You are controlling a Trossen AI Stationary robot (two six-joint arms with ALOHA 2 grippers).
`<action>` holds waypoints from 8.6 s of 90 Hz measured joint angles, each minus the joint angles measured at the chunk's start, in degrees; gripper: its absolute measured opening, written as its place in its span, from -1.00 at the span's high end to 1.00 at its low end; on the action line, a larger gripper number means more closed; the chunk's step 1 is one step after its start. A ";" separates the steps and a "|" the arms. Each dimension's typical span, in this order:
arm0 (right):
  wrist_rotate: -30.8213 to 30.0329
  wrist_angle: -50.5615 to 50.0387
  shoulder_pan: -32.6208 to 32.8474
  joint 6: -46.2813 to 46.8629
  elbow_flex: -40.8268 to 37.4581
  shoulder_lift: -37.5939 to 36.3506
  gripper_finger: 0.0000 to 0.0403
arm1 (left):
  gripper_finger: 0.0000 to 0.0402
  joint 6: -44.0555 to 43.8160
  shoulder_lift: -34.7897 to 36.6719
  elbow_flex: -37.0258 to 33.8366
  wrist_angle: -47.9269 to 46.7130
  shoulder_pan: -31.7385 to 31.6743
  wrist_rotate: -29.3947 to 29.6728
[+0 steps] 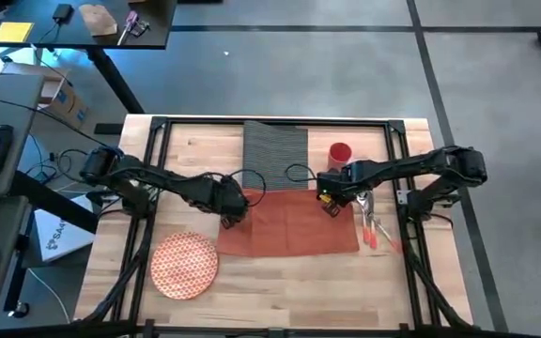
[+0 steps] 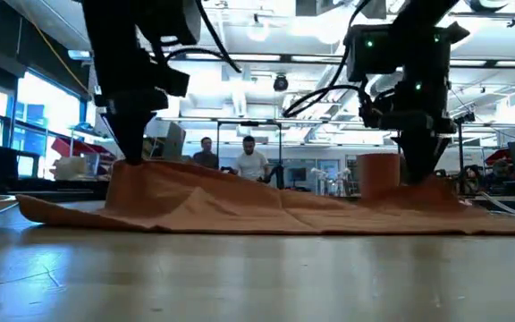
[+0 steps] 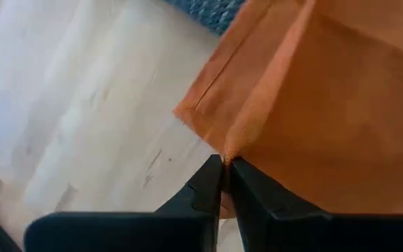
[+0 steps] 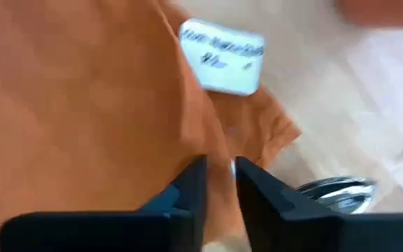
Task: Set table place
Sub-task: Fold the orange table napkin
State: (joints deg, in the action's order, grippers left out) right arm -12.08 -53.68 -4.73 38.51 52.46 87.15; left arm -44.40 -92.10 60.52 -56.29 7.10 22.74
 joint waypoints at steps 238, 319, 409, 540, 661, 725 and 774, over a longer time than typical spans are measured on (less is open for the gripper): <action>8.66 8.65 59.89 -4.43 27.26 27.79 0.09 | 1.00 -8.92 -14.81 20.89 37.16 32.67 2.92; 7.37 19.52 55.49 -0.19 16.07 24.84 0.51 | 1.00 -15.46 -15.09 23.32 39.38 31.09 0.63; 24.77 13.06 43.27 1.76 22.95 19.02 1.00 | 0.35 1.79 -35.78 23.36 75.52 30.36 -4.94; 28.83 13.17 33.49 5.16 22.98 18.93 1.00 | 0.90 0.94 -36.10 28.32 45.75 28.35 3.18; 9.19 16.77 54.86 8.17 13.71 17.58 0.98 | 1.00 -6.50 -33.25 36.37 37.55 26.70 -6.41; 6.23 7.13 28.54 -1.53 18.52 5.45 1.00 | 1.00 -10.52 -30.95 51.49 -14.59 25.10 9.46; 6.28 6.89 10.17 -10.64 18.60 7.15 1.00 | 1.00 9.02 -26.65 45.23 -18.49 17.66 6.91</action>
State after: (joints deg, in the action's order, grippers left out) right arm -5.80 -46.78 5.43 27.88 71.07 94.30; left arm -35.37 -118.75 105.75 -74.78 24.76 29.65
